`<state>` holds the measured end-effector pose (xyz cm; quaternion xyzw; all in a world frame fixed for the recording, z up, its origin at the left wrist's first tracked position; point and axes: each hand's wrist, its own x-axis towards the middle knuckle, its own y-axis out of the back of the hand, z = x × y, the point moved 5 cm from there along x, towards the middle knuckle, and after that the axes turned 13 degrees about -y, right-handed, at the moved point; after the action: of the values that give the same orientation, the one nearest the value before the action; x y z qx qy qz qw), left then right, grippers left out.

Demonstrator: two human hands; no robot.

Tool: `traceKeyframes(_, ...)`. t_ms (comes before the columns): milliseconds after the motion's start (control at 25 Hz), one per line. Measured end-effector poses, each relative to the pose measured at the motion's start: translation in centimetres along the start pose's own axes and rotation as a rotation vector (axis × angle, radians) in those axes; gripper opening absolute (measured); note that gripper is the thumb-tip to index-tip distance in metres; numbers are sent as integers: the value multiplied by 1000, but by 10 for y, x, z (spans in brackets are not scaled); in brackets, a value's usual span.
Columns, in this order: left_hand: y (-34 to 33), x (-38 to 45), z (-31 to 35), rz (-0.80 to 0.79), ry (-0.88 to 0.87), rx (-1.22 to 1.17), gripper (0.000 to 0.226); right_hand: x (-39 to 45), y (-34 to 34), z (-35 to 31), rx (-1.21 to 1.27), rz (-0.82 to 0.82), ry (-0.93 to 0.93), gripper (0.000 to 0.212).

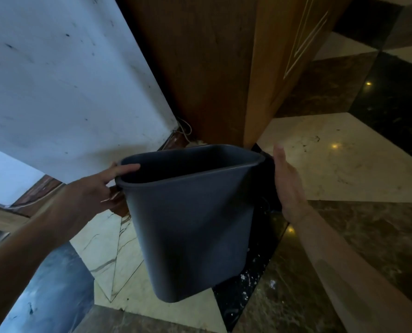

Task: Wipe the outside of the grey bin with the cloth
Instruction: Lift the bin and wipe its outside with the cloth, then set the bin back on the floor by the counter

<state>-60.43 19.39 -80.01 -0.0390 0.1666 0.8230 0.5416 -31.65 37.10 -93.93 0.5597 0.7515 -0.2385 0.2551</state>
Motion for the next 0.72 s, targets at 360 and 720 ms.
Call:
traceKeyframes(360,15,-18,-37,301,-123,51,39,7,-29,-44,-121,-88,-26,18)
traceKeyframes(720,18,-8,-54,348,-132,-5,71,30,-70,-84,-247,-70,210,18)
